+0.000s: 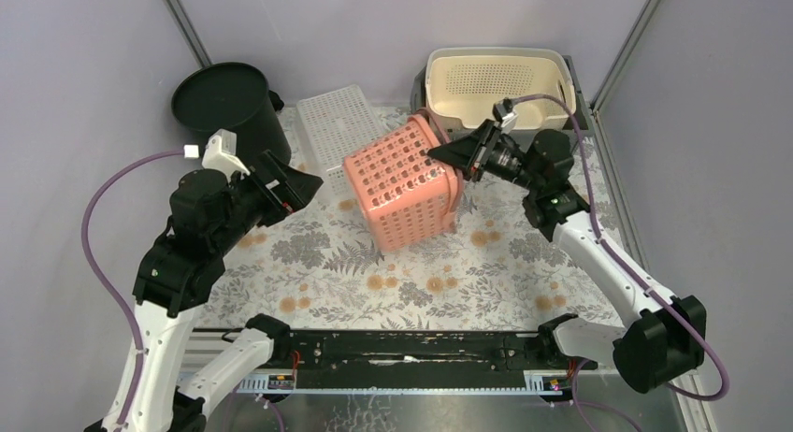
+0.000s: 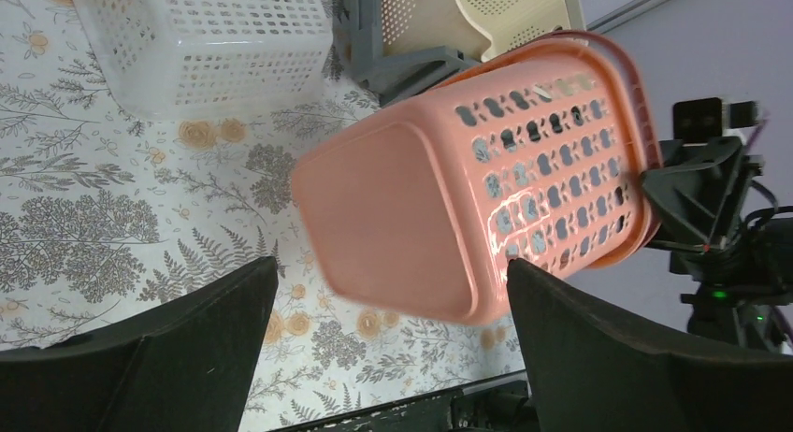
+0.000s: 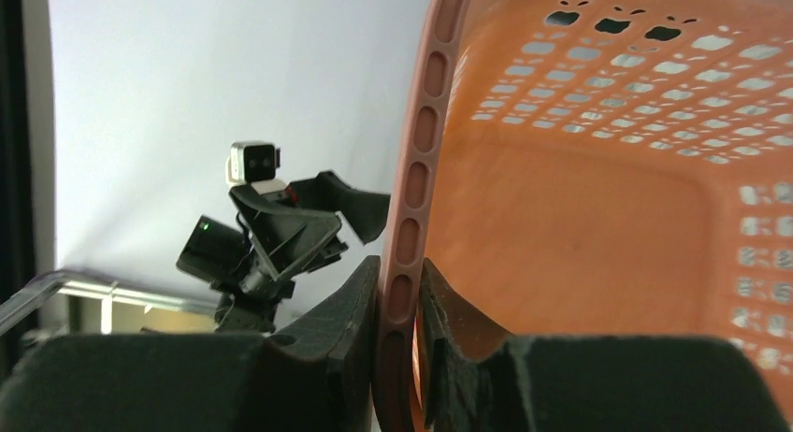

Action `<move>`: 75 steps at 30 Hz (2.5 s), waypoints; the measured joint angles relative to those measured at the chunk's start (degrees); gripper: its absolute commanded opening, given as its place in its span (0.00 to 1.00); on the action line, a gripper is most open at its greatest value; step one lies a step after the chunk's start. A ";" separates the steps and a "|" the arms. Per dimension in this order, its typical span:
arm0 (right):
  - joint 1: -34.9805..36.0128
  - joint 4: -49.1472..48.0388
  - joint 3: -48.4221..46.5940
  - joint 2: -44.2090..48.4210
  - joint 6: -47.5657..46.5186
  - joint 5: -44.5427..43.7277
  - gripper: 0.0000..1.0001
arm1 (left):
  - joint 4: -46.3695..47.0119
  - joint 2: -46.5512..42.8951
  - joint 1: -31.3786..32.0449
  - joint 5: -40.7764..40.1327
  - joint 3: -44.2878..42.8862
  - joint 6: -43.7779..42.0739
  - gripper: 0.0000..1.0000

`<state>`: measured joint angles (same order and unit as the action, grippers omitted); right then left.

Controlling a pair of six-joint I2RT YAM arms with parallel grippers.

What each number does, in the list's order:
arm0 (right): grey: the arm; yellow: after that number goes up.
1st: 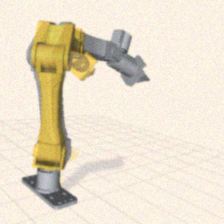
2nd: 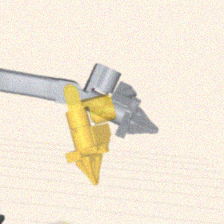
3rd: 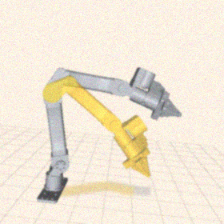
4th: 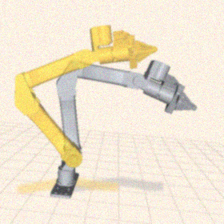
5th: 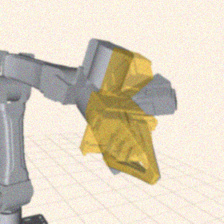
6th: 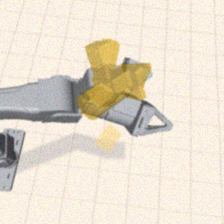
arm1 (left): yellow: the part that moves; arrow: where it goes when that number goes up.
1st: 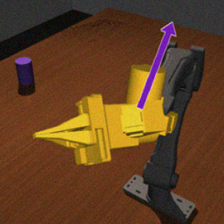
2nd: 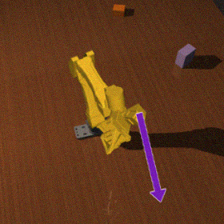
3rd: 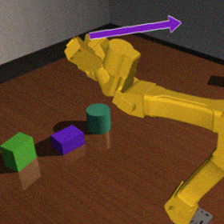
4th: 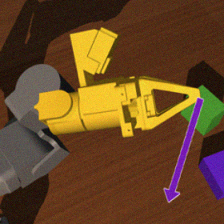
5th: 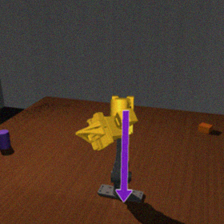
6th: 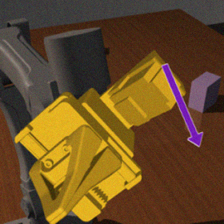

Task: Turn the large container upside down
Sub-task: Turn the container upside down at the center of the board.

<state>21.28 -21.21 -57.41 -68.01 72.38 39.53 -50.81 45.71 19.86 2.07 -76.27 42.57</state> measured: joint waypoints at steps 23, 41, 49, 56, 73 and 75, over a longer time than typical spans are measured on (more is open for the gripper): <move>17.59 -45.11 15.72 -18.05 20.96 -10.93 0.00 | -2.91 1.92 0.00 -0.59 -4.37 0.59 1.00; 17.29 -55.58 29.40 -14.67 20.37 -14.86 0.30 | -2.82 2.29 0.00 -0.52 -1.90 0.63 1.00; 14.86 -29.09 30.88 0.66 4.81 -14.88 0.51 | -2.16 2.34 0.00 0.17 0.90 0.92 1.00; 13.99 -7.28 31.23 8.44 -6.69 -16.57 0.54 | 0.09 2.32 0.00 1.86 4.72 1.99 1.00; 12.09 6.14 37.75 11.85 -13.14 -19.08 0.58 | 4.85 2.32 0.00 5.31 10.86 3.98 1.00; 12.02 5.86 37.77 10.97 -13.25 -19.08 0.58 | 5.01 2.32 0.00 5.42 10.86 4.02 1.00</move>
<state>33.30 -15.35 -19.64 -57.04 59.13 20.45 -45.80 48.03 19.86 7.49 -65.41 46.59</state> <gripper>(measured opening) 0.582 0.997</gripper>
